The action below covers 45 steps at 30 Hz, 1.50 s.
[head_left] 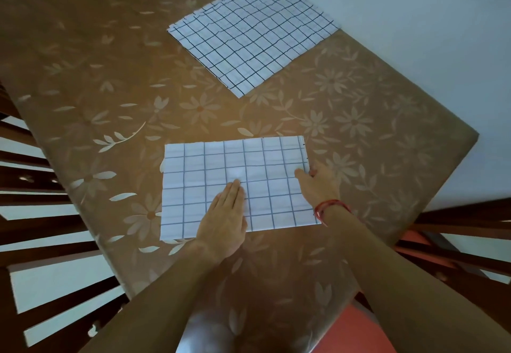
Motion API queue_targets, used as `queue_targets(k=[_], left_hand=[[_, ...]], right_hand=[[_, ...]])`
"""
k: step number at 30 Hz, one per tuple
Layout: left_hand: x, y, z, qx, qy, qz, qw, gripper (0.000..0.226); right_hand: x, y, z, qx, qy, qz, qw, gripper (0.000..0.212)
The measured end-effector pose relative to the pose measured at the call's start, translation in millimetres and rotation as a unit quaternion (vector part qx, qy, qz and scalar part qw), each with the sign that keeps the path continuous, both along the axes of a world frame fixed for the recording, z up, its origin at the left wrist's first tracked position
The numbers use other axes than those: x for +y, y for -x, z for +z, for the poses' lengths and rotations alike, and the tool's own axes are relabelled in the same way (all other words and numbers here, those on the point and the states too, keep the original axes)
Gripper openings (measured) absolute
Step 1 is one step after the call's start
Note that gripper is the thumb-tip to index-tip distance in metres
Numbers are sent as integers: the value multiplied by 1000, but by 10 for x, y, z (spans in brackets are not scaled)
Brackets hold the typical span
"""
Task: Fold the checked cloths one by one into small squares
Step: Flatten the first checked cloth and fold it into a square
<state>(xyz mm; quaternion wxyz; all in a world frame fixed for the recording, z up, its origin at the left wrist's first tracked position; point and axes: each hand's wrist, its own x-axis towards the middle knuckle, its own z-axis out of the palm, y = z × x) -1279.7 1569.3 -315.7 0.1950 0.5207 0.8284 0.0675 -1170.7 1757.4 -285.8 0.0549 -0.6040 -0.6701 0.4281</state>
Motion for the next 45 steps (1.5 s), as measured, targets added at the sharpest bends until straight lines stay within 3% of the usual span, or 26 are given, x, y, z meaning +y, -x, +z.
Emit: queue_targets(k=[11, 13, 16, 19, 21, 24, 27, 30, 36, 40, 45], left_hand=[[-6, 1, -16, 2, 0, 7, 1000, 66], [-14, 5, -22, 3, 0, 6, 1000, 65], [-22, 13, -32, 1, -1, 0, 1000, 65], [-32, 23, -42, -4, -7, -4, 1000, 66], [-41, 28, -42, -10, -16, -5, 1000, 67], [-51, 4, -26, -16, -30, -7, 999, 69], [-57, -50, -28, -17, -33, -22, 999, 72], [-75, -111, -5, -25, -36, -37, 998, 74], [-177, -282, 82, -2, -42, -40, 998, 76], [-316, -326, 96, 27, -32, -36, 998, 75], [-586, -307, 73, 38, -23, -44, 998, 77]], right_hand=[[145, 123, 44, 42, 133, -87, 986, 35], [151, 129, 67, 40, 119, -72, 990, 29], [155, 100, 93, 46, 96, -59, 993, 49], [121, 47, 66, 36, 79, -62, 994, 32], [100, -3, 64, 53, 75, -76, 993, 37], [40, -91, 66, 86, 73, -111, 987, 26], [-42, -157, 89, 108, 84, -157, 978, 34], [-140, -236, 119, 151, 109, -215, 959, 47], [-532, -336, 132, 218, 210, -283, 910, 5], [-817, -420, 184, 273, 356, -269, 852, 14], [-1024, -565, 199, 306, 402, -264, 822, 5]])
